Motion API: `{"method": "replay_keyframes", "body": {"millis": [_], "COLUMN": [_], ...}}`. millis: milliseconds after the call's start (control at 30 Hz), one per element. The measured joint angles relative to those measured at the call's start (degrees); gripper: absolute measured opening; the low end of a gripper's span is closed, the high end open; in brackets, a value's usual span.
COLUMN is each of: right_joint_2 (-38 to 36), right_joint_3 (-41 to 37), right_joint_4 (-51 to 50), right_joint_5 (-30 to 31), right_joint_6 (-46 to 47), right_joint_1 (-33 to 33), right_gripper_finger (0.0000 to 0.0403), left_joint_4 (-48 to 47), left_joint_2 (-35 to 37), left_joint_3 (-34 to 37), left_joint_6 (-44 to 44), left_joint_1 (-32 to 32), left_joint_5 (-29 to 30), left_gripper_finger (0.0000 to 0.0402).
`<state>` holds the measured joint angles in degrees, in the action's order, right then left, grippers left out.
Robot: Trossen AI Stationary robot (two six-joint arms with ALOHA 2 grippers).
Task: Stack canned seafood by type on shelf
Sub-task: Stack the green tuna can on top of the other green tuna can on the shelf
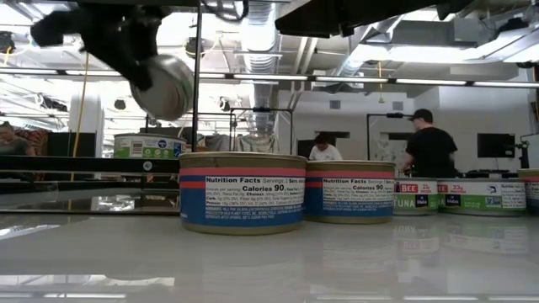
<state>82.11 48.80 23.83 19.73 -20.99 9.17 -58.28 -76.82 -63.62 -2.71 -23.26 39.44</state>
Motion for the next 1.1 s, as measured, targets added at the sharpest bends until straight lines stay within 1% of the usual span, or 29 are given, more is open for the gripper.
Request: {"method": "replay_keyframes", "body": {"millis": [133, 267, 333, 433, 533, 667, 867, 967, 1100], "right_joint_2": [0.0, 0.0, 0.0, 0.0, 0.0, 0.1, 0.1, 0.1, 0.1], "right_joint_3": [0.0, 0.0, 0.0, 0.0, 0.0, 0.0, 0.0, 0.0, 0.0], "right_joint_4": [0.0, 0.0, -0.1, -0.3, -0.7, -1.0, -1.0, -1.0, -1.0], "right_joint_5": [0.0, 0.0, 0.0, 0.0, 0.0, 0.0, 0.0, 0.0, 0.0], "right_joint_6": [0.0, 0.0, 0.0, 0.3, 0.9, 1.5, 1.5, 1.6, 1.7], "right_joint_1": [0.0, -0.3, -0.4, -0.7, -0.7, -0.7, -0.7, -0.7, -0.7], "right_gripper_finger": [0.0312, 0.0312, 0.0312, 0.0312, 0.0312, 0.0312, 0.0312, 0.0312, 0.0312], "left_joint_4": [1.9, 3.5, 6.0, 8.4, 10.0, 10.0, 9.8, 9.8, 9.7], "left_joint_2": [0.0, -0.1, -0.1, -0.2, -0.1, -0.2, -0.2, -0.2, -0.2], "left_joint_3": [3.3, 5.3, 6.6, 8.8, 9.5, 9.5, 9.5, 9.5, 9.5], "left_joint_6": [-0.5, -0.7, -1.3, -2.9, -3.6, -3.4, -2.6, -2.5, -1.9], "left_joint_1": [0.0, -0.3, -0.7, -1.6, -2.7, -3.5, -4.1, -4.1, -4.1], "left_joint_5": [3.9, 3.5, 2.8, 3.6, 5.1, 4.3, 0.9, 0.0, 0.2], "left_gripper_finger": [0.014, 0.014, 0.014, 0.014, 0.014, 0.0143, 0.0179, 0.02, 0.0228]}}
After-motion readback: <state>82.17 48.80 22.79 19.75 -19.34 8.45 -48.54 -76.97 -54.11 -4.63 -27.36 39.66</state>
